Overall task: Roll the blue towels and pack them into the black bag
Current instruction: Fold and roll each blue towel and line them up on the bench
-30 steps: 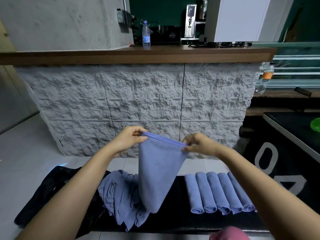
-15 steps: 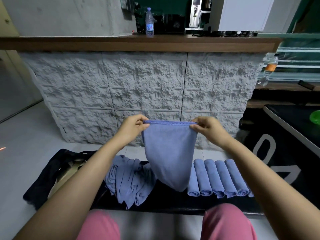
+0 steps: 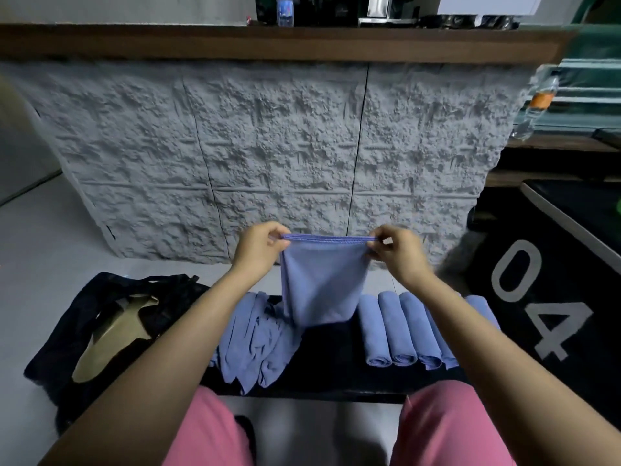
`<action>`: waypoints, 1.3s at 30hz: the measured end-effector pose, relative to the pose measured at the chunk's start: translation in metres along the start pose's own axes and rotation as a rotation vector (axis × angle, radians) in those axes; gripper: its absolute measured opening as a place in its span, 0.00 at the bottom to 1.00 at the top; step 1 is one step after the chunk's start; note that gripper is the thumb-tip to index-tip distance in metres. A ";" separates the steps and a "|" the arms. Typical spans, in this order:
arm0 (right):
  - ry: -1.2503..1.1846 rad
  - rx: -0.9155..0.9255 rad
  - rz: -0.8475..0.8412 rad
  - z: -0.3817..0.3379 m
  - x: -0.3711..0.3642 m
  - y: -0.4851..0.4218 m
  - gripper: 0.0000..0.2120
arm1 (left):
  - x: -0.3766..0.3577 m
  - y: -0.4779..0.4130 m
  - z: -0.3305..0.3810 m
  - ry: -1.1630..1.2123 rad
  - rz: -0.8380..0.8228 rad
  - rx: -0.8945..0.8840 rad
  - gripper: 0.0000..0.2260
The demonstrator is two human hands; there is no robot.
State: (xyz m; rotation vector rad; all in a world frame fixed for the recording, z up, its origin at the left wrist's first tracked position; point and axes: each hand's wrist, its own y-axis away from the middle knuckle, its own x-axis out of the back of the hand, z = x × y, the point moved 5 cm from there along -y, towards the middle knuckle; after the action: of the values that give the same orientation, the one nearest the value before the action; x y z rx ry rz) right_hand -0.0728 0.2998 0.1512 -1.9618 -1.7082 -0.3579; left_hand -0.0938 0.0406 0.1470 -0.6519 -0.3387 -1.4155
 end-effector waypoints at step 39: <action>0.870 0.058 -0.758 0.212 -0.229 0.093 0.41 | -0.145 0.020 -0.245 -1.338 -0.735 0.053 0.47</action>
State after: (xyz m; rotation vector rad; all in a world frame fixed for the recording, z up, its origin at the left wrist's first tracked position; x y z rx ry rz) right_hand -0.0491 0.2127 -0.1616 -0.7901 -1.6962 -1.1935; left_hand -0.1345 0.0093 -0.1340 -1.4721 -1.7965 -1.4201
